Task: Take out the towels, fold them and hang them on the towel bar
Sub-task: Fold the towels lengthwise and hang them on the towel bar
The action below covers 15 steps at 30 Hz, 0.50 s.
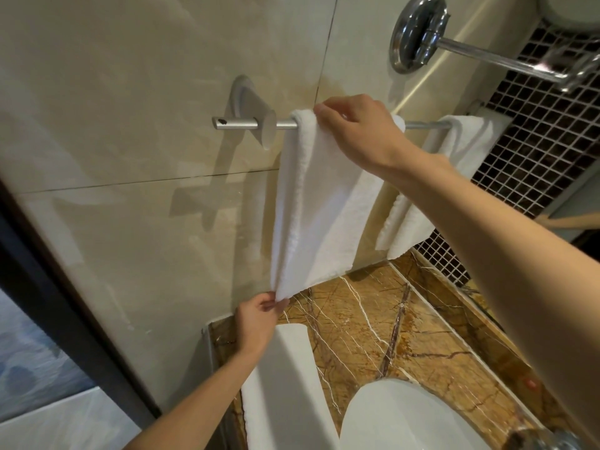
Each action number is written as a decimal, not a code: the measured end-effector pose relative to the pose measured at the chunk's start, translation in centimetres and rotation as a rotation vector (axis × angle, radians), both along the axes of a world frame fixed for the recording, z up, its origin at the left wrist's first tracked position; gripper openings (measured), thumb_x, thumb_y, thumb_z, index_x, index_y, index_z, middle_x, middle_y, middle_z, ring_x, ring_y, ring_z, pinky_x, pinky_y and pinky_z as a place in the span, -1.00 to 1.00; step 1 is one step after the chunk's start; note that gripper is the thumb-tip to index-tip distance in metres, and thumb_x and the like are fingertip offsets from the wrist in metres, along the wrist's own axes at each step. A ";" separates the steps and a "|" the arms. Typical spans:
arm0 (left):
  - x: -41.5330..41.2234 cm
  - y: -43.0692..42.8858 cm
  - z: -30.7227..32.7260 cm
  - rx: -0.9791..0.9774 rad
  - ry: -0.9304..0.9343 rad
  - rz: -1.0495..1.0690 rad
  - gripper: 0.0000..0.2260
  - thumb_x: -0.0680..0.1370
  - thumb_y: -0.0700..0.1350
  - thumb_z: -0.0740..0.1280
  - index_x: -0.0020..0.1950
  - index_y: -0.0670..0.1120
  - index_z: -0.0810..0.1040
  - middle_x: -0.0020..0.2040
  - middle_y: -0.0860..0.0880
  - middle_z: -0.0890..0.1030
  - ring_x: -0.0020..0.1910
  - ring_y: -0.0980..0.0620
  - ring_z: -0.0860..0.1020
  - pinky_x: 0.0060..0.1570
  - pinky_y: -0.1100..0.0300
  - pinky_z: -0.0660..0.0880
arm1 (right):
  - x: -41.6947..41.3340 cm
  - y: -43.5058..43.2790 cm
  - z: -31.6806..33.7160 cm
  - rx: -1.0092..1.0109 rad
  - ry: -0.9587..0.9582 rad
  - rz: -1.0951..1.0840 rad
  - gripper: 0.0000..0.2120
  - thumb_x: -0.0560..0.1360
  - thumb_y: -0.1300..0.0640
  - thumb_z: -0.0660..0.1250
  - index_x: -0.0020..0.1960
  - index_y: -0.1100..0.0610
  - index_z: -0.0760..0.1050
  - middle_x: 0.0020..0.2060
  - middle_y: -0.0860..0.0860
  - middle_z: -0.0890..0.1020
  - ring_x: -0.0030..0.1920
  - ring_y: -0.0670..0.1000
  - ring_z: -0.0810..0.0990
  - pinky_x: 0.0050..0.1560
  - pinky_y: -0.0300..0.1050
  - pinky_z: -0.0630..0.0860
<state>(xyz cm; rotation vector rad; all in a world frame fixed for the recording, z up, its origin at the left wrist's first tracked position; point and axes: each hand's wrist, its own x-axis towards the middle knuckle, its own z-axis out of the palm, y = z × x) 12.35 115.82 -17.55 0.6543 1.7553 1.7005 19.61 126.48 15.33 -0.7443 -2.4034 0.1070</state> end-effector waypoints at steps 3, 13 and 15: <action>-0.3 0.0 -0.1 -0.011 0.082 -0.008 -0.89 0.38 -0.27 0.52 -0.12 -0.23 0.69 -0.28 -0.04 0.69 -0.35 0.15 0.57 -0.26 0.33 0.47 | 0.1 -0.1 0.1 -0.002 -0.003 0.008 -0.63 0.60 -0.01 0.12 -0.04 0.23 0.57 -0.16 0.16 0.62 -0.09 0.17 0.53 -0.10 -0.04 0.38; -0.7 0.3 -0.7 -0.070 0.214 -0.005 -0.92 0.34 -0.28 0.54 -0.24 -0.23 0.67 -0.38 0.05 0.62 -0.40 0.11 0.55 -0.34 0.38 0.43 | 0.1 -0.3 0.2 0.000 -0.011 0.014 -0.63 0.61 0.01 0.12 -0.01 0.27 0.56 -0.14 0.19 0.61 -0.08 0.18 0.53 -0.06 -0.01 0.40; -0.9 0.4 -0.8 -0.091 0.194 -0.002 -0.92 0.34 -0.26 0.54 -0.23 -0.22 0.68 -0.36 -0.01 0.65 -0.38 0.03 0.57 -0.26 0.23 0.48 | 0.1 -0.3 0.2 -0.004 -0.013 0.016 -0.63 0.61 0.01 0.12 -0.03 0.27 0.56 -0.15 0.19 0.61 -0.09 0.18 0.52 -0.07 -0.02 0.39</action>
